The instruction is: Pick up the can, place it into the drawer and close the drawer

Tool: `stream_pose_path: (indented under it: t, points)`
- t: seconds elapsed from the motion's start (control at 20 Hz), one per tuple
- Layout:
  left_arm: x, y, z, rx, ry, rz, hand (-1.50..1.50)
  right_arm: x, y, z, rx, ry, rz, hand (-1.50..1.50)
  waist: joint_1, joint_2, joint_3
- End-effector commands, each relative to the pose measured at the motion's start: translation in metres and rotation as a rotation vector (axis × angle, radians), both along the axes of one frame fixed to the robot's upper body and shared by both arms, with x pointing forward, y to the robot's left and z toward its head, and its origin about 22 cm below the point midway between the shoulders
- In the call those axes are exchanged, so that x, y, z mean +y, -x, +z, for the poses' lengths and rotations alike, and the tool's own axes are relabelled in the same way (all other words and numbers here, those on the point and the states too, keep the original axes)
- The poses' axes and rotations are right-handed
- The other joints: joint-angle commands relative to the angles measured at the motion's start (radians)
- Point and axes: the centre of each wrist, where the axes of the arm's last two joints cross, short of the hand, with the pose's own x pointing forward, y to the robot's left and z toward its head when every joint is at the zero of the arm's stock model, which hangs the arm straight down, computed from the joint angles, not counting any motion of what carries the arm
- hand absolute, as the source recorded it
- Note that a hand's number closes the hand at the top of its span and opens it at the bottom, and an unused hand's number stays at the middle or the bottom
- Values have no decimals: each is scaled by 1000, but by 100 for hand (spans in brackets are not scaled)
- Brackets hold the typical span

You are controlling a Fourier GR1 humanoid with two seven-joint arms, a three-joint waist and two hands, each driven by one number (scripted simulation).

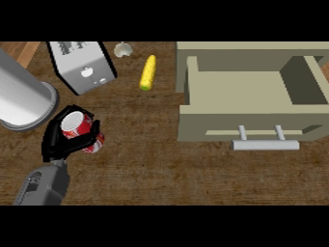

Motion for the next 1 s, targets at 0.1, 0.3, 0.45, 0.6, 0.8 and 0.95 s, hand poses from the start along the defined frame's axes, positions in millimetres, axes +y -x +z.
stream_pose_path:
  t: [0.1, 0.3, 0.45, 0.6, 0.8, 0.95]
  points:
    - [-52, -15, 44, -31, -6, -95, 150, -3, -2, 20, 2, 14, -5, -150, 2, -1, 0]
    - [-66, -28, 83, -86, -55, -106, 150, 3, -7, 10, -14, -1, 5, -150, 1, -1, 0]
    - [-87, -33, 83, -107, -62, -148, 150, 7, 21, 13, -18, -2, -14, -150, -8, 0, 0]
    - [-111, -37, 130, -106, -62, -167, 150, -10, 14, 13, -24, 21, -9, -150, -4, -2, 0]
    - [-143, -53, 164, -102, -72, -215, 150, -15, -7, 1, -20, 16, -7, -150, -7, 1, 1]
    - [-166, -58, 194, -135, -90, -224, 150, 0, -9, 6, 0, 16, -16, -150, -7, 2, 0]
